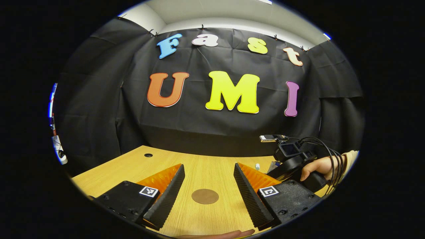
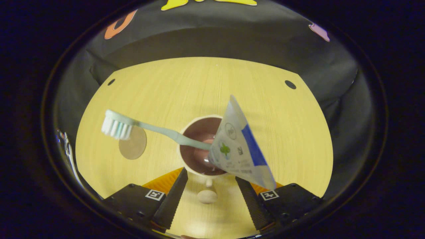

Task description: Put the toothbrush and toothpaste on the desktop into the cup, then pick up the cup and place it on the coaster on the desktop.

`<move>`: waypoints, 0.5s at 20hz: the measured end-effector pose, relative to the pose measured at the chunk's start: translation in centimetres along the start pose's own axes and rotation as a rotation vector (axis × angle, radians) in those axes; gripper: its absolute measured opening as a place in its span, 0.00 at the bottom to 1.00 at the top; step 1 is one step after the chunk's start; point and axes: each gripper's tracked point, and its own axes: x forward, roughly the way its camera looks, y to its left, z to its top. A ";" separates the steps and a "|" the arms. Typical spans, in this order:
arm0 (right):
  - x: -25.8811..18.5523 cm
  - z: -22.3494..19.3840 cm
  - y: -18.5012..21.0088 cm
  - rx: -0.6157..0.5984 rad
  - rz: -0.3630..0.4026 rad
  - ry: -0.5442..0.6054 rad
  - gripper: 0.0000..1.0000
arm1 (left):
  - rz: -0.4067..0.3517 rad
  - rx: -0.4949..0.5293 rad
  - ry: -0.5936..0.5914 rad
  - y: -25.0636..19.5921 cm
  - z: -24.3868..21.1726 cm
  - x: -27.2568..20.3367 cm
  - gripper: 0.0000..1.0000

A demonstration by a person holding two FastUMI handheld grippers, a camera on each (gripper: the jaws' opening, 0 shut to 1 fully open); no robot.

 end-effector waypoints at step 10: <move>1.4 -1.3 -0.2 0.015 -0.031 0.072 0.65 | -0.018 -0.010 0.015 -0.2 -0.4 0.3 0.94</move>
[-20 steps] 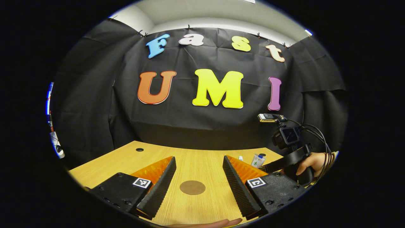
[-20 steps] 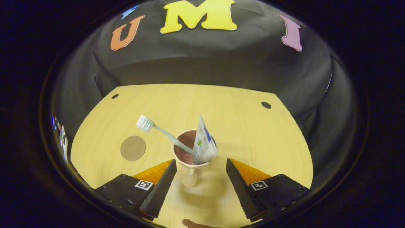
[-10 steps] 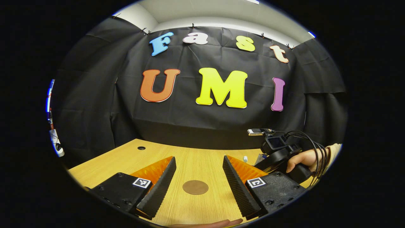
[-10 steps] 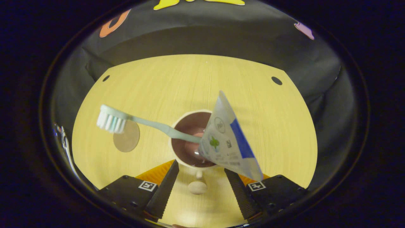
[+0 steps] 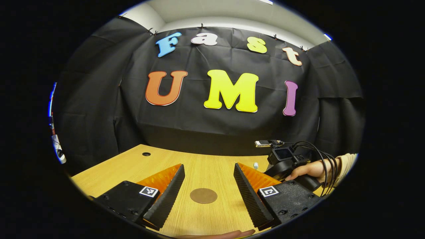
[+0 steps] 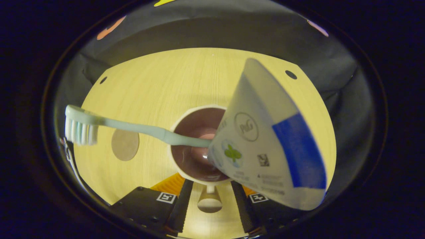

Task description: Put the toothbrush and toothpaste on the desktop into the cup, then pick up the cup and place it on the coaster on the desktop.

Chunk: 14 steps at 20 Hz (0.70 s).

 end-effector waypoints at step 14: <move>0.0 -0.3 0.1 0.038 0.033 0.008 0.24 | 0.013 0.028 -0.014 0.6 0.4 -0.3 0.94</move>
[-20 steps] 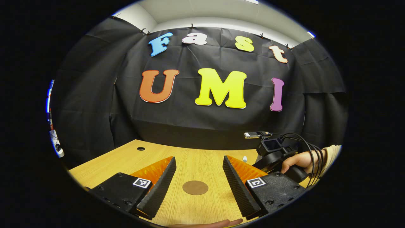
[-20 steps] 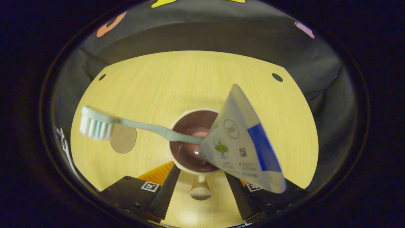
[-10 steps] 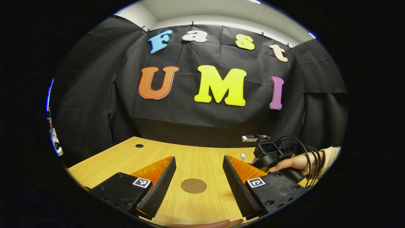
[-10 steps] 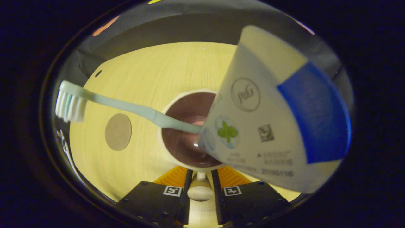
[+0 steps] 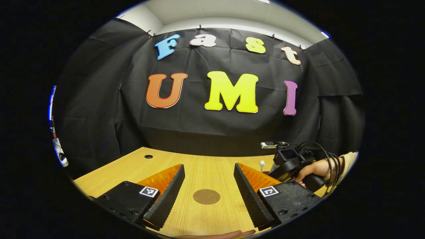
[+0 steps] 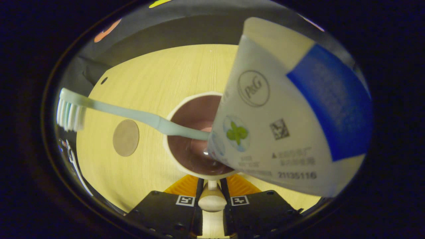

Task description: Put the toothbrush and toothpaste on the desktop into the cup, then pick up the cup and place it on the coaster on the desktop.

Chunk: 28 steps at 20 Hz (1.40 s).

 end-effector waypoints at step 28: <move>2.8 2.6 17.5 -0.284 0.101 0.000 0.24 | 0.133 0.076 -0.091 8.4 3.7 -2.3 0.94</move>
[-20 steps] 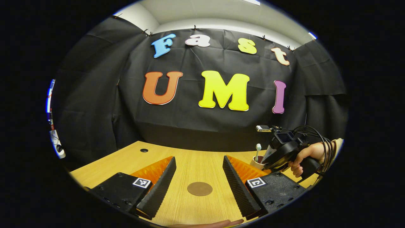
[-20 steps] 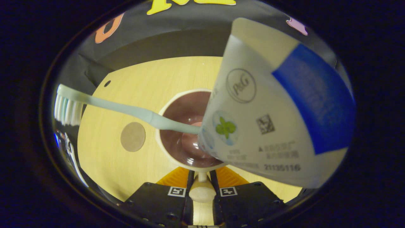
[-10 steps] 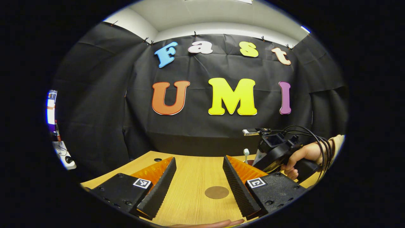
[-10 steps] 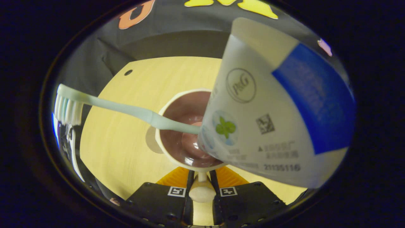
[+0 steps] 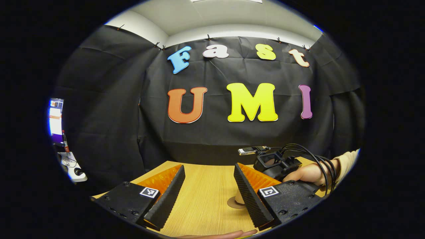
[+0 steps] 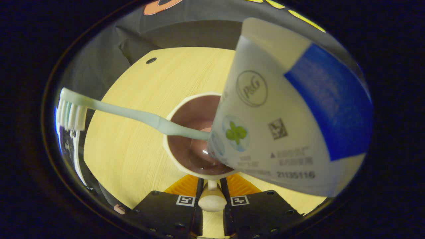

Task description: Put the toothbrush and toothpaste on the desktop into the cup, then pick up the cup and place it on the coaster on the desktop.

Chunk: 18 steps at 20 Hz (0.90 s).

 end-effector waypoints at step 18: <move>-2.3 0.0 -0.2 0.000 0.009 -0.089 0.46 | -0.007 -0.028 0.025 0.0 -0.5 0.3 0.94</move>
